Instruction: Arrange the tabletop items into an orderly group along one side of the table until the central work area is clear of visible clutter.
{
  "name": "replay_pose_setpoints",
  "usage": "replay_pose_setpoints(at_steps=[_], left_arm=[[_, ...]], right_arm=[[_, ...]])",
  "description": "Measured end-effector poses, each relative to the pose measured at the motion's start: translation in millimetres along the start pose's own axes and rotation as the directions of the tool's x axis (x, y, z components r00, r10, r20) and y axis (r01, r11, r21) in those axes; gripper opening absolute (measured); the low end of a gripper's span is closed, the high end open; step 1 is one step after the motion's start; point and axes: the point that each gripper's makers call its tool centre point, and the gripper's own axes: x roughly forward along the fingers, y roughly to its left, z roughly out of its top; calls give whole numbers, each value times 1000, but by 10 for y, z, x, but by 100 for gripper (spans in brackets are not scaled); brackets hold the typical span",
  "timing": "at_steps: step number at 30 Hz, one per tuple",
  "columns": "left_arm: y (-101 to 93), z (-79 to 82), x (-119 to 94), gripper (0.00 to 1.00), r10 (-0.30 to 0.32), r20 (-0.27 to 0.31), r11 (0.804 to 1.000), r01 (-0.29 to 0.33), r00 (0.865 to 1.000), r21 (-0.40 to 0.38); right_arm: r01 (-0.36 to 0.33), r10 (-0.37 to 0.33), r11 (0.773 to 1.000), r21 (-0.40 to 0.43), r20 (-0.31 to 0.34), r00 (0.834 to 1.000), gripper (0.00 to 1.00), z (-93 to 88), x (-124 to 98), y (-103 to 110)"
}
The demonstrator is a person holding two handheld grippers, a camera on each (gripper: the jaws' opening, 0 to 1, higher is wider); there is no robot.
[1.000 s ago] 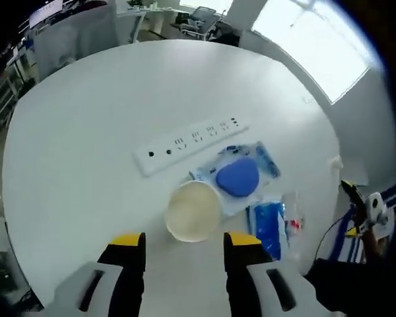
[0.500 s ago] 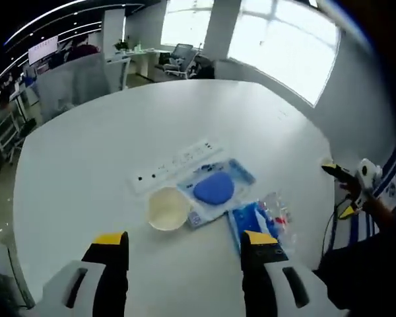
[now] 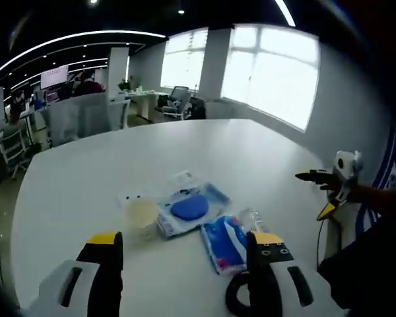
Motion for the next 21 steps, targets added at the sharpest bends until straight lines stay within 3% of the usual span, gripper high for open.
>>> replay_pose_setpoints(at_steps=[5,8,15,17,21], left_arm=[[-145,-190,-138,75,12,43,1000,-11,999,-13],[-235,-297,-218,76,9,60,1000,-9,998,1],[-459,-394,-382,85,3,93,998,-9,996,63],[-511,-442,-416,88,-13,91,999,8,996,53],[-533,-558,-456,92,-37,86,996,30,996,87]], right_arm=[[-18,18,998,-63,-6,1000,99,15,6,-5],[-39,38,989,-146,-7,999,99,50,13,8],[-77,66,965,-252,-50,997,99,60,16,0],[-101,83,950,-296,-74,994,99,58,14,8],[-163,124,897,-411,-120,985,99,85,19,61]])
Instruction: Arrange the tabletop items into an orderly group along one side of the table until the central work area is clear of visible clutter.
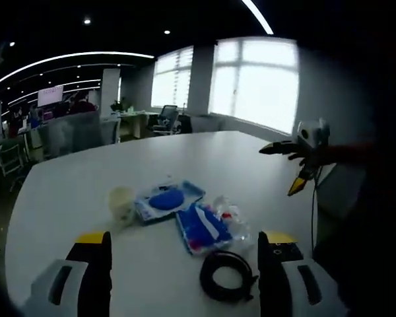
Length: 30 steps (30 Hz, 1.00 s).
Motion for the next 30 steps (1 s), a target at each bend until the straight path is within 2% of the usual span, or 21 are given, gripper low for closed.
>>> replay_pose_setpoints(at_steps=[5,9,12,13,14,16,18,19,21,22,23,24,26,27,29,30], left_arm=[[-35,-22,-68,98,-4,10,1000,4,1000,19],[-73,-43,-88,99,-13,10,1000,13,1000,13],[-90,-45,-109,99,-16,10,999,16,1000,37],[-102,-41,-112,99,-19,11,999,19,1000,37],[-107,-44,-116,99,-20,8,999,20,1000,33],[-104,-50,-127,100,-18,5,999,18,1000,27],[-42,-85,-142,100,-19,8,1000,19,1000,19],[-22,-106,-145,100,-19,7,1000,18,1000,19],[-9,-143,-156,99,-17,-4,999,17,1000,35],[-10,-145,-159,99,-18,-4,999,18,1000,37],[-29,-144,-172,100,-24,-1,999,24,1000,36],[-42,-137,-181,100,-28,5,999,28,1000,32],[-83,-115,-195,100,-30,15,999,29,999,29],[-100,-116,-202,100,-27,14,999,26,1000,29],[-113,-127,-215,100,-26,14,999,26,1000,29],[-128,-135,-226,100,-27,18,999,27,999,26]], right_arm=[[-58,57,995,-81,-19,998,99,84,28,72],[-141,136,975,-170,-43,990,97,159,85,231],[-232,218,936,-267,-79,973,94,174,155,433],[-265,249,925,-272,-90,964,92,171,167,501],[-318,298,904,-287,-113,948,91,160,178,604],[-348,325,877,-331,-123,938,89,186,212,683],[-388,356,843,-373,-155,922,87,186,257,775],[-412,378,819,-399,-165,911,86,192,288,830],[-450,402,778,-438,-204,893,79,173,334,898],[-458,406,769,-445,-213,889,76,176,355,916],[-464,414,772,-435,-210,886,75,194,382,941],[-496,452,759,-421,-206,868,74,216,399,1012],[-510,466,746,-428,-211,859,71,225,425,1042],[-536,483,715,-448,-238,843,68,201,455,1075],[-565,503,692,-450,-260,824,65,170,483,1119],[-591,522,678,-436,-279,806,65,134,503,1161]])
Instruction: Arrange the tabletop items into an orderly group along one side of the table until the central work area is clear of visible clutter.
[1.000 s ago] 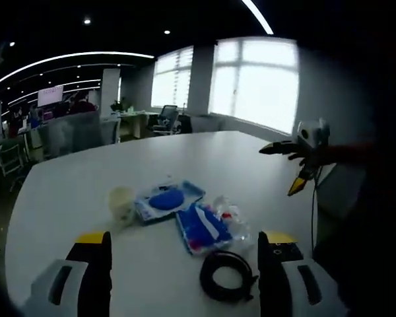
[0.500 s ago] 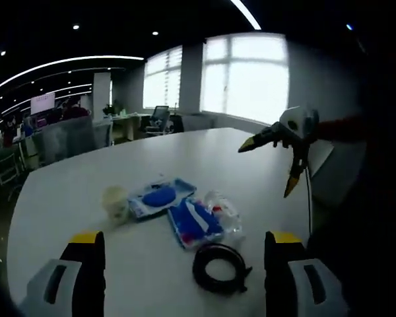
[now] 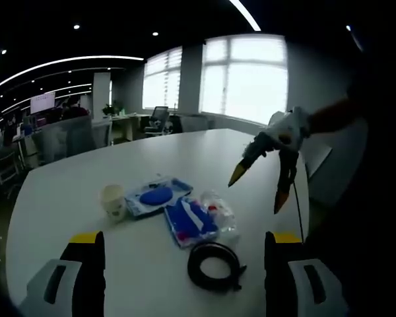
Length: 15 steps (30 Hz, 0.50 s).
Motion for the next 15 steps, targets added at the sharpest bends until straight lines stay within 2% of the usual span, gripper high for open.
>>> replay_pose_setpoints(at_steps=[3,7,9,12,15], left_arm=[[-58,-17,-3,100,3,-5,1000,-3,1000,-7],[-140,-48,-11,99,3,-13,1000,-3,1000,-7],[-184,-57,-13,99,3,-18,1000,-4,1000,-7],[-241,-59,-6,99,0,-15,1000,0,1000,-16],[-270,-101,5,99,2,-30,1000,-3,1000,-16]], right_arm=[[-46,42,995,-86,-57,997,62,-75,100,41],[-100,90,986,-136,-78,993,56,-98,237,102],[-115,95,974,-196,-109,989,53,-127,299,100],[-123,93,966,-226,-138,986,54,-180,406,77],[-150,102,949,-278,-178,979,49,-235,499,85]])
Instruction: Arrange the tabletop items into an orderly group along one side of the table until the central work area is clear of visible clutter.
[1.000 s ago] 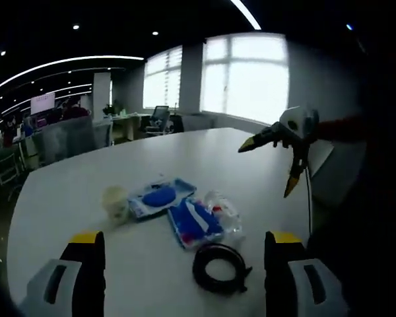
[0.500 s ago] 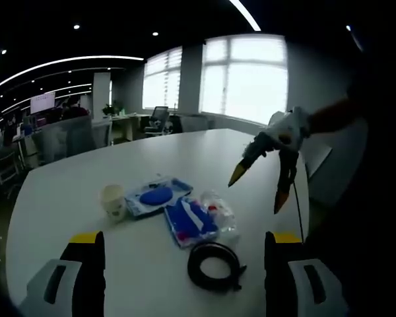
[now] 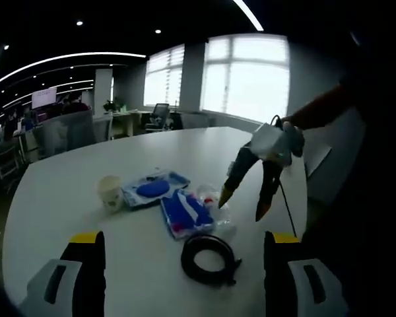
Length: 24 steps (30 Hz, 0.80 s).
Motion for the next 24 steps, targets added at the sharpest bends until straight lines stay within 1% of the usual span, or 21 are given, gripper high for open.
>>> replay_pose_setpoints(at_steps=[1,3,5,6,9,12,14,16,17,19,21,22,24], left_arm=[[-19,-5,-1,98,-2,-1,1000,2,1000,2],[-44,-5,-3,98,-9,-1,1000,9,1000,-1],[-72,2,-2,97,-19,8,1000,19,1000,-12],[-82,-3,1,96,-20,7,1000,20,1000,-14],[-86,-17,10,95,-15,13,1000,15,1000,-25],[-97,-22,1,94,-15,27,999,16,1000,-49],[-98,-47,-8,94,-11,24,999,12,1000,-51],[-94,-84,-19,93,-11,16,999,12,1000,-52],[-92,-100,-24,93,-10,12,999,11,1000,-53],[-90,-131,-36,92,-8,5,998,8,1000,-57],[-65,-150,-49,93,-5,16,997,7,1000,-74],[-59,-157,-55,93,-7,24,995,10,1000,-95],[-56,-173,-57,92,-9,23,995,11,1000,-101]], right_arm=[[-13,13,1000,-11,4,1000,48,26,26,16],[-24,23,997,-71,-12,1000,45,37,76,18],[-41,39,996,-79,-24,999,41,34,109,33],[-60,56,992,-115,-42,998,39,20,153,41],[-88,77,984,-154,-76,994,37,-13,224,40],[-98,85,979,-177,-81,993,32,0,286,27],[-108,92,974,-197,-86,992,28,8,331,22],[-109,87,968,-225,-105,991,22,-16,381,-1],[-128,106,966,-225,-108,988,22,-19,401,29],[-135,109,963,-235,-118,987,22,-33,435,35],[-143,116,964,-222,-131,985,20,-47,459,47],[-153,127,963,-220,-131,983,19,-51,475,69],[-152,123,959,-238,-133,983,19,-53,499,68]])
